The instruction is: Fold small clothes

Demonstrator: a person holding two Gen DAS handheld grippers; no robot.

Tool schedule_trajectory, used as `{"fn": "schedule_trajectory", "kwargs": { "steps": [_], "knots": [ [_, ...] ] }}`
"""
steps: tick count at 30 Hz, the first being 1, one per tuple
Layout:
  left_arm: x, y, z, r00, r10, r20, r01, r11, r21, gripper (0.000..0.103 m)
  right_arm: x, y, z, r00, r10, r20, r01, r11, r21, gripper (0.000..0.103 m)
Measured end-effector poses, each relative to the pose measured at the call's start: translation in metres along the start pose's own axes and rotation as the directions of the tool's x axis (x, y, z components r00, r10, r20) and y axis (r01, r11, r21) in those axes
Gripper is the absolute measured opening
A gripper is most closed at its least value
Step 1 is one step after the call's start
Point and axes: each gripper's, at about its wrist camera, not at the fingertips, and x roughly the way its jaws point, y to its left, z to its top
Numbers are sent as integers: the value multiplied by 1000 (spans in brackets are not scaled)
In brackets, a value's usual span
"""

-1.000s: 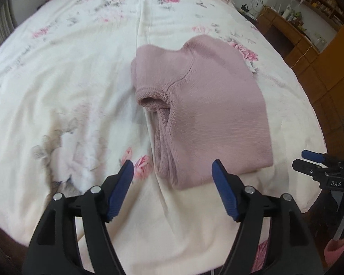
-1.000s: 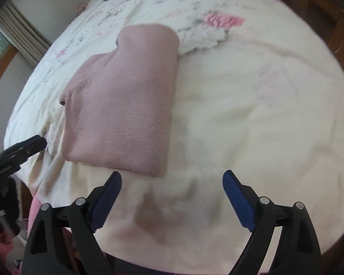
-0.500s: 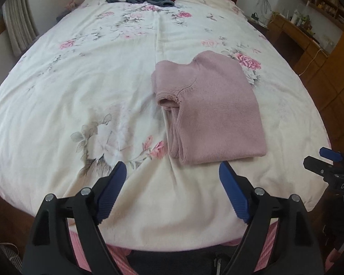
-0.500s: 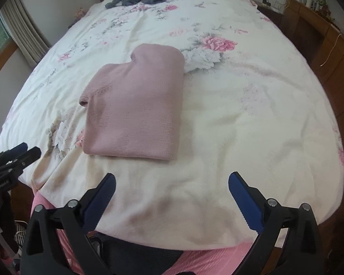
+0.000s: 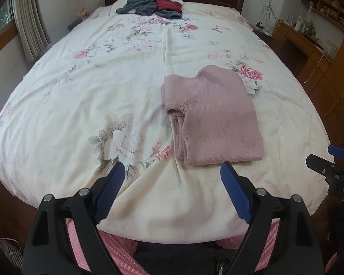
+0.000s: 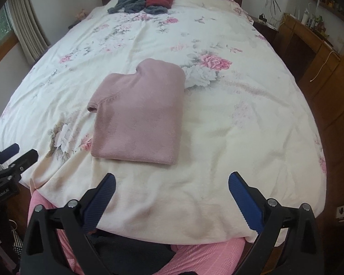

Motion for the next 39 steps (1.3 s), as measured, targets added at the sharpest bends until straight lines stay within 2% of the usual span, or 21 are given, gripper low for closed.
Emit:
{"fn": "schedule_trajectory", "kwargs": {
  "steps": [9, 39],
  "knots": [
    [0, -12, 1, 1000, 24, 7, -24, 999, 27, 85, 0, -3, 4, 1000, -9, 0, 9, 1000, 9, 99],
    [33, -25, -1, 997, 52, -58, -50, 998, 39, 85, 37, -17, -1, 997, -15, -72, 19, 998, 59, 99]
  ]
}}
